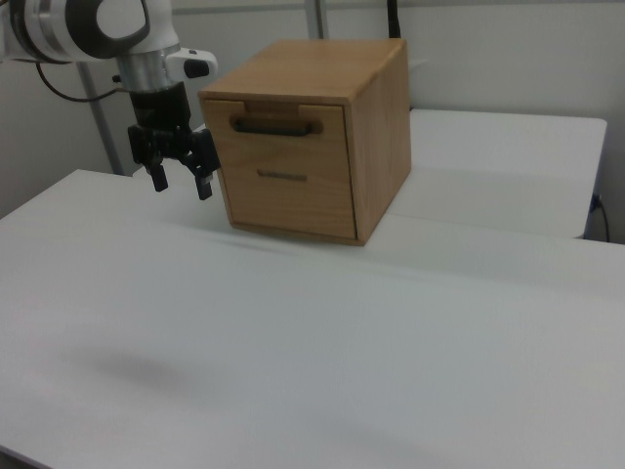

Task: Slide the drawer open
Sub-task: 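Move the gripper toward the black handle of the wooden drawer, then lower the gripper and hook it onto the black drawer handle, then pull the handle outward, sliding the drawer out of the cabinet, then release the handle and raise the gripper away from the drawer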

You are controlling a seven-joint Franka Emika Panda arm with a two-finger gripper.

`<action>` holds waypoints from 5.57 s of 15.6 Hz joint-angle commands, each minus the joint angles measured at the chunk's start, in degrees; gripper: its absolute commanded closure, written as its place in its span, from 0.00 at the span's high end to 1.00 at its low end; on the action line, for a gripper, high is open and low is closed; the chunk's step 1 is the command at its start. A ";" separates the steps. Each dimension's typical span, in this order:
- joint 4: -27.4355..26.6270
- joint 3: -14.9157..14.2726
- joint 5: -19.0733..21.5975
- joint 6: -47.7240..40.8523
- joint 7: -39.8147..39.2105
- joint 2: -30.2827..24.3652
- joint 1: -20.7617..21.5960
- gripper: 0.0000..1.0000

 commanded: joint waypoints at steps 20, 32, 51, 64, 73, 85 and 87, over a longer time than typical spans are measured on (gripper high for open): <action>0.97 -0.27 6.60 45.35 75.07 11.51 0.64 0.96; 4.22 0.35 6.33 69.63 81.42 22.49 2.57 0.44; 1.85 0.35 6.42 70.08 83.88 20.83 2.13 0.00; -26.78 -0.09 6.60 70.26 84.93 -2.79 2.13 0.00; -30.15 -0.18 6.51 61.67 84.67 -8.79 0.64 0.24; -13.38 -2.38 6.07 34.61 73.72 -9.41 -0.68 1.00; -10.82 -2.38 6.07 28.02 65.98 -9.23 -0.77 1.00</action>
